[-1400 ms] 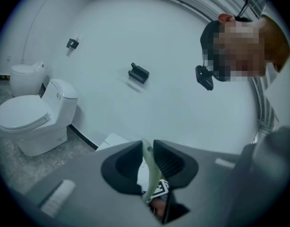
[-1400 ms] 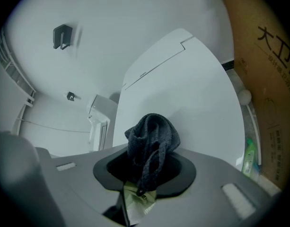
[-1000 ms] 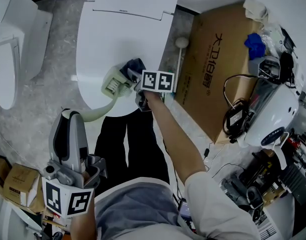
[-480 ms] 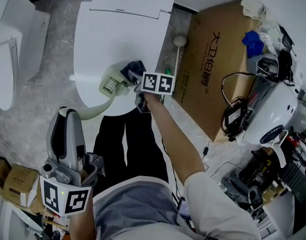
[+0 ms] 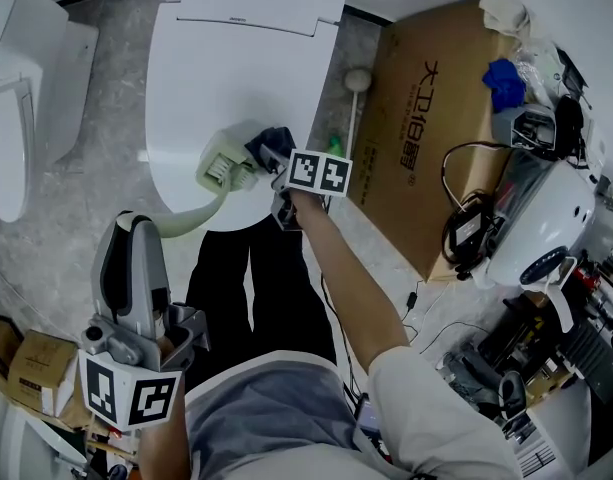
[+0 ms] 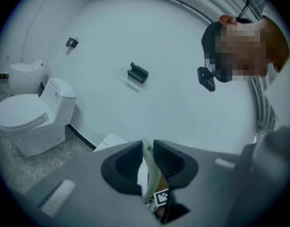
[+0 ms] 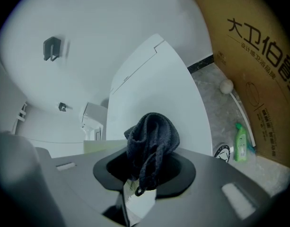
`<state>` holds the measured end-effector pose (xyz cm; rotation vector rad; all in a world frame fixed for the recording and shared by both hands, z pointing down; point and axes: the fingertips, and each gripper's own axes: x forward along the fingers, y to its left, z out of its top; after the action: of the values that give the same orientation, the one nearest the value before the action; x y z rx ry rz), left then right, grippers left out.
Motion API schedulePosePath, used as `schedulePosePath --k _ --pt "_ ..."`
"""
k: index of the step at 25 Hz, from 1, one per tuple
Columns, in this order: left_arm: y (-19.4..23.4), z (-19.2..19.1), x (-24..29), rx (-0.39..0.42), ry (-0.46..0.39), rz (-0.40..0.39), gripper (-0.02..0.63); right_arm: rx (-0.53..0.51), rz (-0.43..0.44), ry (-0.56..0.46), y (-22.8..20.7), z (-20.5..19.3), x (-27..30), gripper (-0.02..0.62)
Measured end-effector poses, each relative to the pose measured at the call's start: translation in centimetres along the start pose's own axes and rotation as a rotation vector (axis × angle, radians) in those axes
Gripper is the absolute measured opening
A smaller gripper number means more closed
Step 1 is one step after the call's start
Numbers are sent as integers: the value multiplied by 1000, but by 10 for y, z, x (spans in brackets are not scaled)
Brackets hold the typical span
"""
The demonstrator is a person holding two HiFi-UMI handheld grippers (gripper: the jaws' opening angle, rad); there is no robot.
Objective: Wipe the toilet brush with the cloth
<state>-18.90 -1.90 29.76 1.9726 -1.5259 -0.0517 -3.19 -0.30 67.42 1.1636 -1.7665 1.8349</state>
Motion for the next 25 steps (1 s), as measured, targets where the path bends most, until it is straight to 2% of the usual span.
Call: schedulePosePath --k 25 --pt "-1 0 0 0 -7 -2 0 14 -80 -19 -20 -25 -17 110"
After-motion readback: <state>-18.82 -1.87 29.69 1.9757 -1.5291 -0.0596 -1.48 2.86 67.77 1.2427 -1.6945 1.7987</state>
